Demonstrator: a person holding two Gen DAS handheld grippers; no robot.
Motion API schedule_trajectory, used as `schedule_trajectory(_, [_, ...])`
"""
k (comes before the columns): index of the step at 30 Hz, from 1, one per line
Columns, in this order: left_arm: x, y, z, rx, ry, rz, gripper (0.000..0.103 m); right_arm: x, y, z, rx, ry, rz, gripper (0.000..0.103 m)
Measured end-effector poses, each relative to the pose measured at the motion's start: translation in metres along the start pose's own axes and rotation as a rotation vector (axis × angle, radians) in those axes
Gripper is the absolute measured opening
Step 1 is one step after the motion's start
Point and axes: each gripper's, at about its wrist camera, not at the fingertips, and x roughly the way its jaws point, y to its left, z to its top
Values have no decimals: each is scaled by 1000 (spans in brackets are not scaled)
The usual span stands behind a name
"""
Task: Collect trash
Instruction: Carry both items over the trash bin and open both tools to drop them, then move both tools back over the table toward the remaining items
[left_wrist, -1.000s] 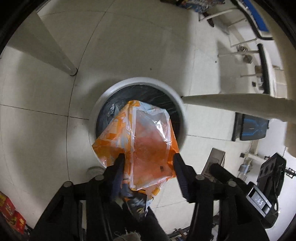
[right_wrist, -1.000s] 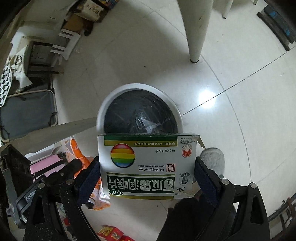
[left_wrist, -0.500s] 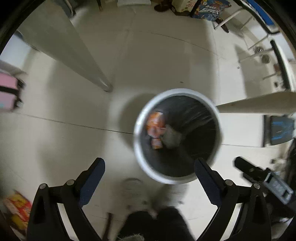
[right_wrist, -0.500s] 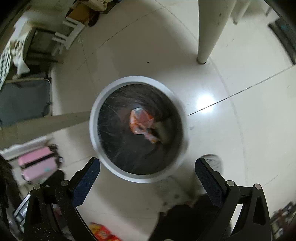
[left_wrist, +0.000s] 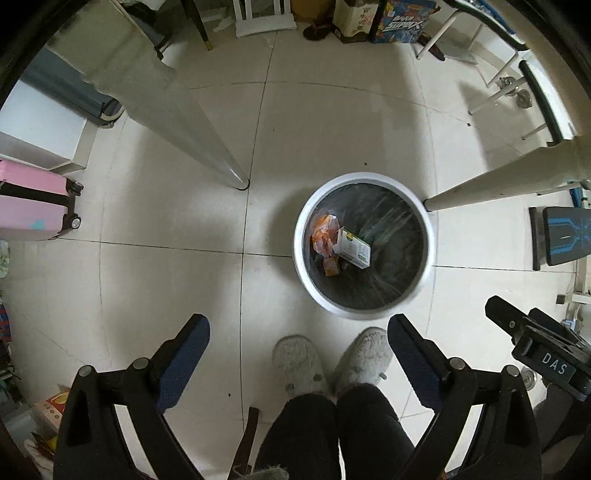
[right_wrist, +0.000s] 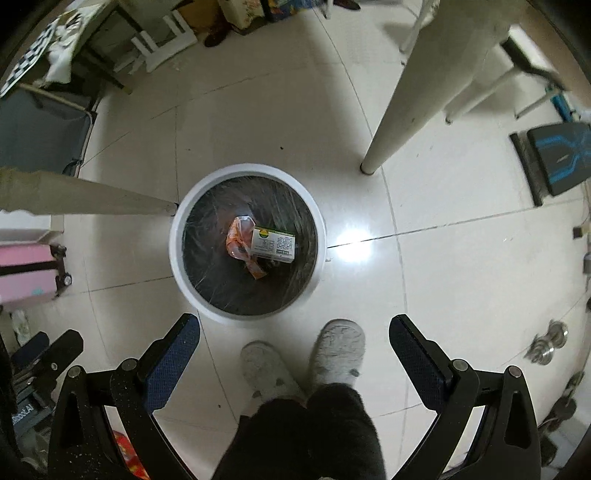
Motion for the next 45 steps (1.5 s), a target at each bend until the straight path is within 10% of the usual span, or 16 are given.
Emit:
schedule_trajectory(18, [-204, 2, -32, -4, -120, -20, 98, -267, 30, -50, -29, -93, 77, 103])
schedule_trajectory(27, [-244, -13, 25, -58, -200, 45, 98, -375, 22, 41, -92, -225, 89, 103])
schedule_trajectory(40, [-194, -34, 149, -229, -62, 152, 98, -293, 76, 239, -427, -77, -1, 95])
schedule_trajectory(45, [-196, -44, 174, -247, -44, 168, 98, -283, 78, 258, -495, -44, 46, 59])
